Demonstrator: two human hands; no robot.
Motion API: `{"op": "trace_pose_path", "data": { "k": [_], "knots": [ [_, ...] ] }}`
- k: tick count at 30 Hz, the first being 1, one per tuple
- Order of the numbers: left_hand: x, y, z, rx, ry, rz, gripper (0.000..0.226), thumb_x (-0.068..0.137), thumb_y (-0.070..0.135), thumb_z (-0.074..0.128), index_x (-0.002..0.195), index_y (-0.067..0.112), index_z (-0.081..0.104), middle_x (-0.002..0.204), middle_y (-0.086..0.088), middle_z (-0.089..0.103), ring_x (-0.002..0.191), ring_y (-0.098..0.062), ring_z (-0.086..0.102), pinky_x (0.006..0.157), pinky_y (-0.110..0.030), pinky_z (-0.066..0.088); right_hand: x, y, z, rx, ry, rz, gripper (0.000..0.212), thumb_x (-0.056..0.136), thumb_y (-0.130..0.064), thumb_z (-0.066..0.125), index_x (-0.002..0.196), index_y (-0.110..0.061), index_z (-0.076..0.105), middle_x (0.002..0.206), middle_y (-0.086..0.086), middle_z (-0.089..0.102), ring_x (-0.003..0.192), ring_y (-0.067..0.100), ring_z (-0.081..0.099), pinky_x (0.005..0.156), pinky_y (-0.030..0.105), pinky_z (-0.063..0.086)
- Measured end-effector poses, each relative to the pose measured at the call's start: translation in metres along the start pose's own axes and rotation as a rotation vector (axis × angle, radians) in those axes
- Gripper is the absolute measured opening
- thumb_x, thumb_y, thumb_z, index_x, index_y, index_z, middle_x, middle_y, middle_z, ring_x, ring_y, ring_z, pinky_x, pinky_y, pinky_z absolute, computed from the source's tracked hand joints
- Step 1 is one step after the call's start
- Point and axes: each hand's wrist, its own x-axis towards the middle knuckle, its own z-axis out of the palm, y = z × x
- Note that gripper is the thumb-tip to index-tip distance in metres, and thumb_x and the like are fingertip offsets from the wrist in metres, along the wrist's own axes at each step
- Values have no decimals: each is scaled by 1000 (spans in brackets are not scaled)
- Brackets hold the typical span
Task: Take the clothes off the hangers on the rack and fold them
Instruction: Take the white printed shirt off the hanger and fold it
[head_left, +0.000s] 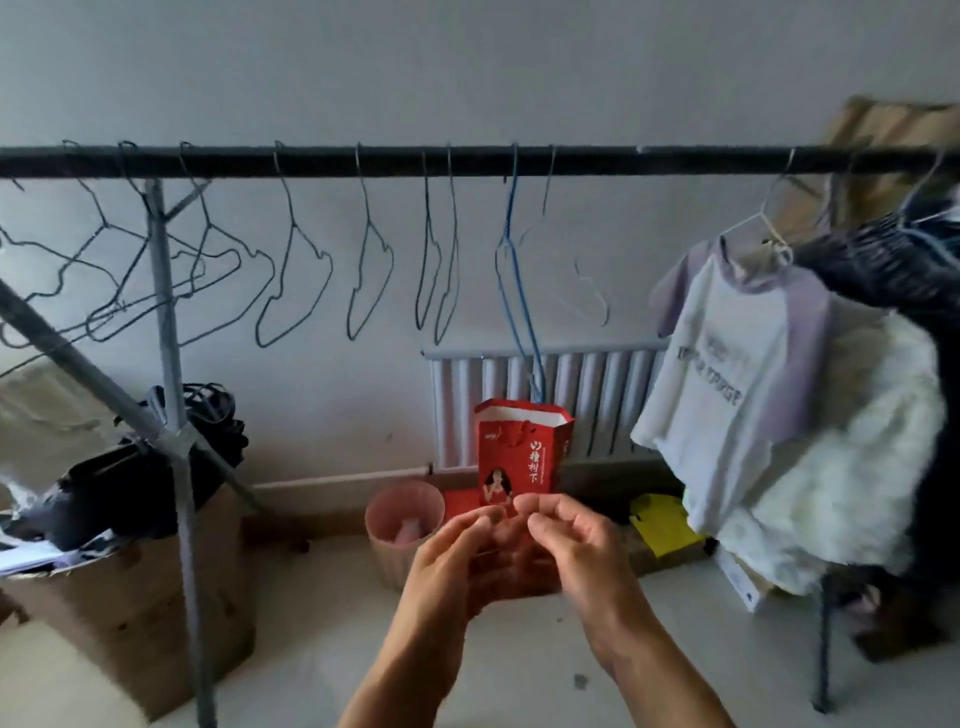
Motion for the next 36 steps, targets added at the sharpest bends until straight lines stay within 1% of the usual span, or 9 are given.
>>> {"op": "trace_pose_path", "data": {
  "k": [4,12,16,19,22,25,29,33,36],
  "knots": [
    [13,-2,69,10,-68,-2,20,98,15,55,110,9,69,97,-17,75,88,-30,71,77,-42,56,13,-24,-69,-49,79,-106,19,97,-12,54,96,-21,71,84,3,75,77,17,71,68,30,57],
    [32,-1,154,41,-93,70,18,97,15,55,108,9,69,92,-14,74,78,-23,67,66,-31,53,73,-98,-195,-26,377,-377,18,94,-6,54,91,-15,69,79,0,70,59,6,61,48,16,43],
    [41,-4,180,53,-66,82,19,97,17,55,108,8,68,92,-16,74,79,-26,67,69,-34,52,114,-121,-243,-254,596,-592,21,93,-5,55,97,-16,72,102,2,66,84,12,62,70,14,47],
    [45,-9,191,68,-42,94,20,97,19,56,109,8,68,93,-16,74,78,-26,68,70,-36,52,164,-138,-273,-532,722,-631,26,91,-19,56,112,-16,70,119,13,59,108,31,57,87,36,50],
    [48,-11,205,49,-16,94,18,97,15,55,107,6,68,89,-17,74,75,-26,66,68,-35,52,208,-157,-285,-860,603,-348,56,93,-47,48,131,-5,51,131,24,51,121,38,50,93,45,45],
    [50,-12,215,56,-7,102,19,97,14,54,107,4,68,87,-16,74,74,-26,64,68,-36,50,229,-161,-286,-932,449,-221,60,97,-47,40,131,3,43,133,28,49,122,41,50,95,46,42],
    [50,-10,212,101,-5,120,20,95,17,58,106,5,69,88,-15,74,75,-24,67,69,-37,52,232,-163,-283,-978,487,-296,38,102,-26,33,118,2,53,120,26,59,109,40,57,86,42,44],
    [53,-10,204,108,14,126,21,94,19,58,107,6,68,89,-15,75,74,-23,68,71,-36,52,227,-171,-283,-952,591,-434,31,102,-22,36,116,0,51,119,25,60,109,39,57,83,40,41],
    [55,-10,205,146,-4,141,22,94,20,58,108,6,67,89,-13,75,76,-23,69,72,-35,52,224,-172,-290,-892,580,-583,24,100,-27,42,97,-7,56,101,19,64,88,34,59,72,37,42]
  ]
}}
